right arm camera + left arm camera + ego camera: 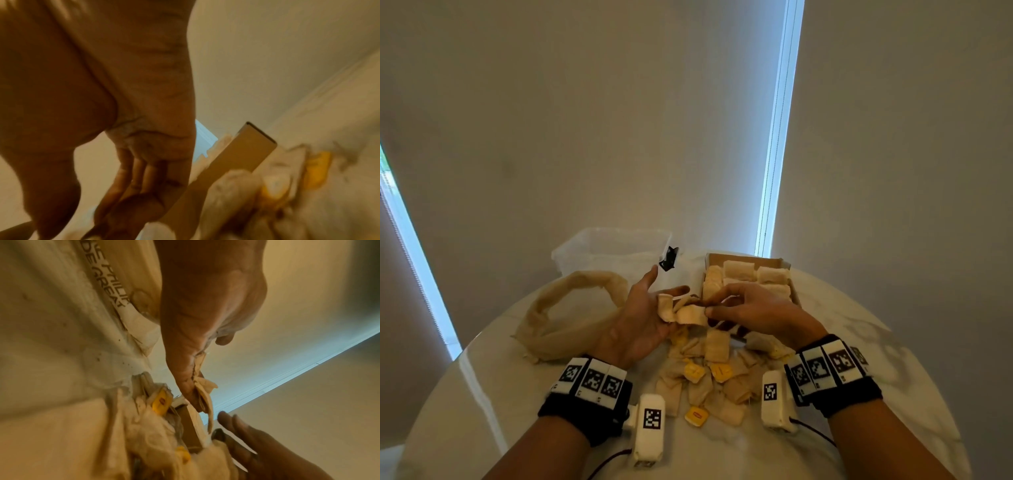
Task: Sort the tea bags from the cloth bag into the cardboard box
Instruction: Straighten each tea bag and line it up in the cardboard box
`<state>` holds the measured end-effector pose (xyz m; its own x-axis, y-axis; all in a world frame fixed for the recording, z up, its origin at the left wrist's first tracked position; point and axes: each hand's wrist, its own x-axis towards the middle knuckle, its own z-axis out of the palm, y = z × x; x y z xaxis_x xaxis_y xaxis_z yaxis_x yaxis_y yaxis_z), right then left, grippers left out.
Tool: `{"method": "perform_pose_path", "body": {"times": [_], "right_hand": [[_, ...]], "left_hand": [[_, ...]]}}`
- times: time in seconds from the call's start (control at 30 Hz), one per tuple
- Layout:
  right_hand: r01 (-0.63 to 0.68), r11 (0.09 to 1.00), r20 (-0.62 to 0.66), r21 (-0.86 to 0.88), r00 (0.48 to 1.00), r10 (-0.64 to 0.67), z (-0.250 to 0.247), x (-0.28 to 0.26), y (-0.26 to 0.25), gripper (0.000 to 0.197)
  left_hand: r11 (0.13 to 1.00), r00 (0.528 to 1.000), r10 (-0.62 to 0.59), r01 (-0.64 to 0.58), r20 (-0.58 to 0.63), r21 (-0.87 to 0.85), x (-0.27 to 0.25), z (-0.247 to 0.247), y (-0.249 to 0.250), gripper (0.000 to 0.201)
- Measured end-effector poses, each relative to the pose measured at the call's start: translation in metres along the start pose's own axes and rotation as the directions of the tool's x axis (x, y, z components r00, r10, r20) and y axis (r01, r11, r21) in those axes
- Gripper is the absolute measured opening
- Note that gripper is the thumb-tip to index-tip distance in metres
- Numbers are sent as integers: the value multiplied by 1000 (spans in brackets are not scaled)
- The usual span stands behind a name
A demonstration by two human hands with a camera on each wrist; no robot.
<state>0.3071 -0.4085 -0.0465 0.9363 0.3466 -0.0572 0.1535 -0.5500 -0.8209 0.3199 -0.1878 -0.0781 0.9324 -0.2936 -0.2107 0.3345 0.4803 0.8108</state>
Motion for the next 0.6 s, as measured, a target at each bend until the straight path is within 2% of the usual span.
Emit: {"method": "perform_pose_path", "body": {"times": [0.1, 0.2, 0.27, 0.33, 0.47, 0.6], "right_hand": [[-63, 998, 22, 2, 998, 63, 9, 2, -5, 16], [-80, 995, -24, 66, 996, 82, 14, 5, -3, 14], [-65, 988, -81, 144, 994, 77, 13, 9, 2, 23], [-56, 980, -119, 189, 990, 79, 11, 11, 6, 31], [4, 951, -156, 308, 987, 46, 9, 9, 11, 31], [11, 900, -142, 435, 988, 56, 9, 5, 12, 28]], "left_hand": [[995, 1000, -1, 4, 31, -97, -1, 4, -3, 81], [998, 997, 14, -9, 72, -65, -1, 5, -6, 76], [996, 999, 17, -13, 49, -85, 2, 2, -5, 65], [995, 999, 36, -36, -2, -92, 3, 0, -4, 66], [996, 996, 83, -83, -25, -13, -3, 8, -4, 35], [987, 993, 110, -114, 41, 112, -3, 7, -9, 32]]}}
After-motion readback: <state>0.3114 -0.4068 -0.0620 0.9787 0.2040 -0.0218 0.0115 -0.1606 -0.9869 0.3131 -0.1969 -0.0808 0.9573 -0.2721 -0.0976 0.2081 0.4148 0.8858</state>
